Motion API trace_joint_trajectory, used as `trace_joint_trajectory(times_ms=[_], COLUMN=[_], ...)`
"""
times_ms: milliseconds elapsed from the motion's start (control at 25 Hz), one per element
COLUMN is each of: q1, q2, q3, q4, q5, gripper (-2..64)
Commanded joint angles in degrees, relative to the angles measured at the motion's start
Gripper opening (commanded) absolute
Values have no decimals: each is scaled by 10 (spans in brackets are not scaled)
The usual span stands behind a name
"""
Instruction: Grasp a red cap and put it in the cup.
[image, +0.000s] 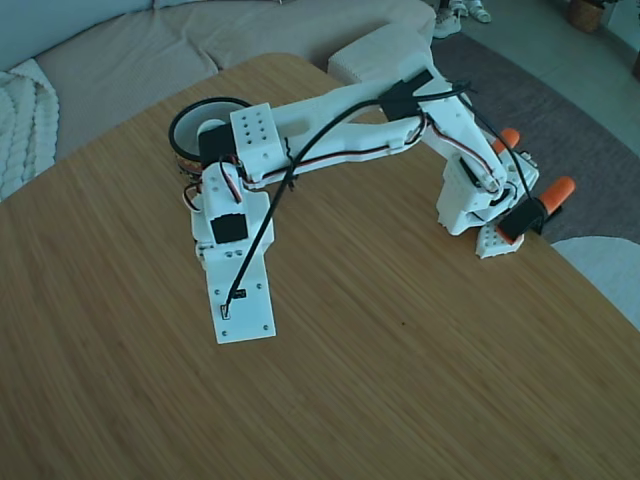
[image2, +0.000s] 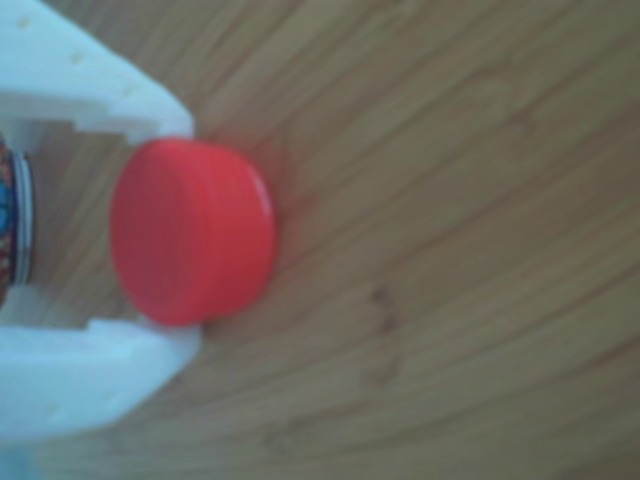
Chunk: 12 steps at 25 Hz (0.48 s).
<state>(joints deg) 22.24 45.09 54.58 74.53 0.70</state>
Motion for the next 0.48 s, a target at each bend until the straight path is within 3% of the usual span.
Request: trace_joint_trajectory(times_ms=[0, 120, 440], q1=[4, 4, -8], q2=[14, 18, 18], q3=[-25, -45, -192], q4=[4, 13, 99], q5=[-4, -2, -3], gripper=[-4, -4, -4])
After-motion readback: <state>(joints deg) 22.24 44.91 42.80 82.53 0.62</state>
